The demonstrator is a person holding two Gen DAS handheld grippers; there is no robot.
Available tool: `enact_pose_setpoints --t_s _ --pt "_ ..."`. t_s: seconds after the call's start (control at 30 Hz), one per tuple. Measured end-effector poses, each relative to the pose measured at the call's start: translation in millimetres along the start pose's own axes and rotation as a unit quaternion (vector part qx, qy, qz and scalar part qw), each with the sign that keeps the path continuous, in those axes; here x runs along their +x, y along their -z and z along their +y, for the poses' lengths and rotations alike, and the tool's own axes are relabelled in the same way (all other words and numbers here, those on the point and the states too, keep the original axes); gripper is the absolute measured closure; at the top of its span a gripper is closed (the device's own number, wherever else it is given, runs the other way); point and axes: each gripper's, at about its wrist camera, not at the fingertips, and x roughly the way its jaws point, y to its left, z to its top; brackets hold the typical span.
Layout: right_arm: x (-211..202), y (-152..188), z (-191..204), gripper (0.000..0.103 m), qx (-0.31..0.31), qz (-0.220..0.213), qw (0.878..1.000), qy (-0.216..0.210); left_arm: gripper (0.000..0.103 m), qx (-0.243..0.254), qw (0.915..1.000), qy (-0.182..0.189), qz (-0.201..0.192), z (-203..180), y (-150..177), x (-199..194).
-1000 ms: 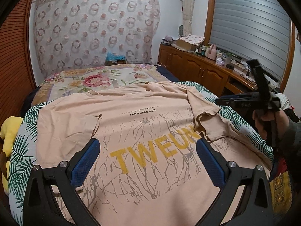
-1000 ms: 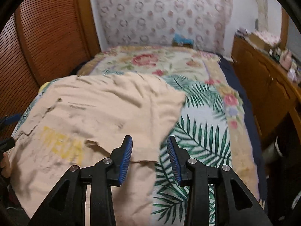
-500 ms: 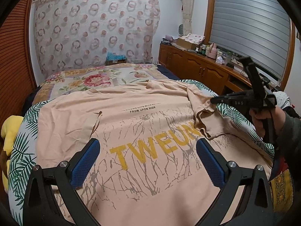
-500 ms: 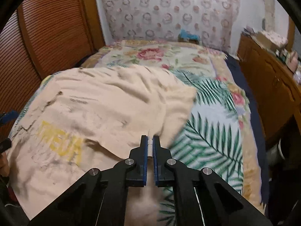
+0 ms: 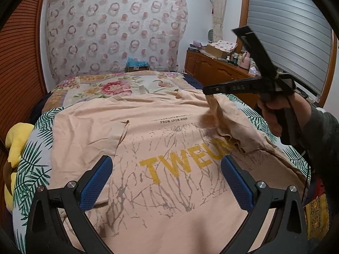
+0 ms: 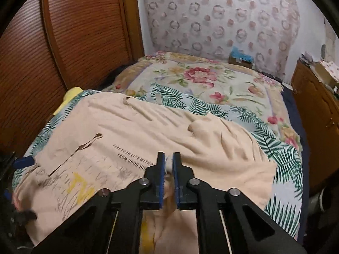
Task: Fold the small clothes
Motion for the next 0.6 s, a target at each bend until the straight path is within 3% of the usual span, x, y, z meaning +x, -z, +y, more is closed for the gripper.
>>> enact_pose_setpoints --t_s 0.07,0.2,0.6 --pt "7 -2 -4 0.088 0.004 0.002 1.0 -0.004 0.001 -0.003 1.0 -0.001 -0.001 5 0 -1" --pt "4 2 -3 0.069 0.006 -0.005 1.0 0.011 0.001 -0.01 0.9999 -0.007 -0.002 15 0 -3" --pt "-3 38 -48 0.06 0.056 0.023 0.996 0.063 0.001 -0.023 0.9988 -0.044 0.003 65 -16 6"
